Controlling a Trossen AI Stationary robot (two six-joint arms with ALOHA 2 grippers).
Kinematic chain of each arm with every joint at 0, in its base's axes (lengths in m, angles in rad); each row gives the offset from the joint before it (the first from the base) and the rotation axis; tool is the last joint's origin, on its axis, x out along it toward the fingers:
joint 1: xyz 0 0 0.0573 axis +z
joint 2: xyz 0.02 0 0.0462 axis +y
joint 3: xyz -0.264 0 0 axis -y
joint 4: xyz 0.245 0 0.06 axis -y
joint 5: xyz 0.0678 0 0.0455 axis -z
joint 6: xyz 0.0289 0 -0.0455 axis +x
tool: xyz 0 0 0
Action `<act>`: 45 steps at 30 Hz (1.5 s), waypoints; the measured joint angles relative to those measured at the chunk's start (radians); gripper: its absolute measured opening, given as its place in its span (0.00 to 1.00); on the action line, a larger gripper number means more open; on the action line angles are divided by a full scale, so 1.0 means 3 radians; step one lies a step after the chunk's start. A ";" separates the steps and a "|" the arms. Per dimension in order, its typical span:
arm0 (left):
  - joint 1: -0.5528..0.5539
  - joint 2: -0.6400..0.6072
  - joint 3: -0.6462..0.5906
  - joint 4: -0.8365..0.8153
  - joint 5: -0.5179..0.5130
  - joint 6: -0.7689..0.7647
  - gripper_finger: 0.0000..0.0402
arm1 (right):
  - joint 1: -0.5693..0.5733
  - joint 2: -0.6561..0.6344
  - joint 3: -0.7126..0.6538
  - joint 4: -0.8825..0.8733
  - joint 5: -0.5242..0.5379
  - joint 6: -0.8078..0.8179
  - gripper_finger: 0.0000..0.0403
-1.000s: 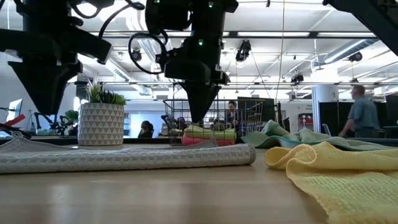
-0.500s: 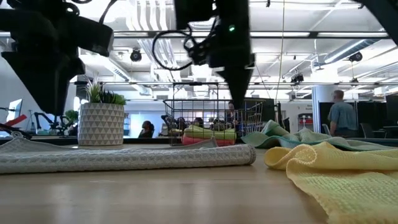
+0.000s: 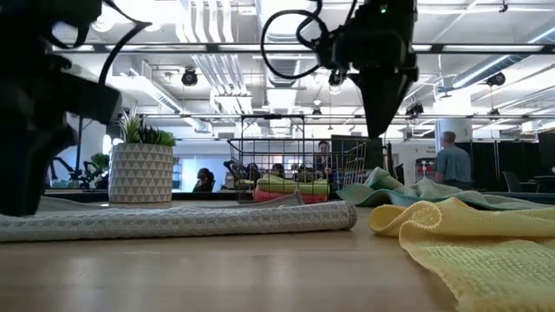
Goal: Fold microfiber towels
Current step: Fold the gray towel
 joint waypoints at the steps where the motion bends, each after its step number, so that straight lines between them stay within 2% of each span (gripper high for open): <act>1: 0.0018 0.0000 -0.0043 -0.0010 -0.0025 0.0031 0.33 | 0.0012 -0.0022 -0.0018 0.0011 0.0000 0.0040 0.30; 6: 0.0131 -0.0017 -0.0256 0.0022 -0.0052 0.0346 0.33 | 0.0042 -0.0053 -0.0021 0.0032 -0.0003 0.0132 0.29; 10: 0.0262 -0.0013 -0.0360 -0.0015 -0.0149 0.0848 0.33 | 0.0042 -0.0052 -0.0015 0.0048 -0.0010 0.0207 0.29; 18: 0.0793 -0.0004 -0.0470 -0.0151 -0.1024 0.2085 0.33 | 0.0042 -0.0048 -0.0015 0.0062 -0.0010 0.0279 0.29; 22: 0.1181 0.0005 -0.0427 -0.0155 -0.1439 0.2433 0.33 | 0.0042 -0.0048 -0.0015 0.0062 -0.0010 0.0312 0.29; 26: 0.1497 0.0012 -0.0289 -0.0217 -0.1547 0.2435 0.33 | 0.0042 -0.0048 -0.0015 0.0062 -0.0010 0.0314 0.29; 30: 0.1552 -0.0033 -0.0031 -0.0216 -0.1392 0.2138 0.33 | 0.0042 -0.0047 -0.0015 0.0060 -0.0010 0.0314 0.29; 33: 0.1469 -0.0065 0.0181 -0.0055 -0.1035 0.1873 0.33 | 0.0042 -0.0047 -0.0014 0.0060 -0.0010 0.0301 0.29; 36: 0.1322 -0.0085 0.0289 0.0344 -0.0791 0.1818 0.33 | 0.0042 -0.0047 -0.0013 0.0059 -0.0009 0.0241 0.29; 41: 0.1070 -0.0085 0.0291 0.1139 -0.0753 0.1327 0.33 | 0.0042 -0.0047 -0.0012 0.0059 -0.0008 0.0077 0.29; 45: 0.0899 -0.0085 0.0287 0.1392 -0.0762 0.0853 0.33 | 0.0041 -0.0047 -0.0011 0.0059 -0.0006 -0.0092 0.29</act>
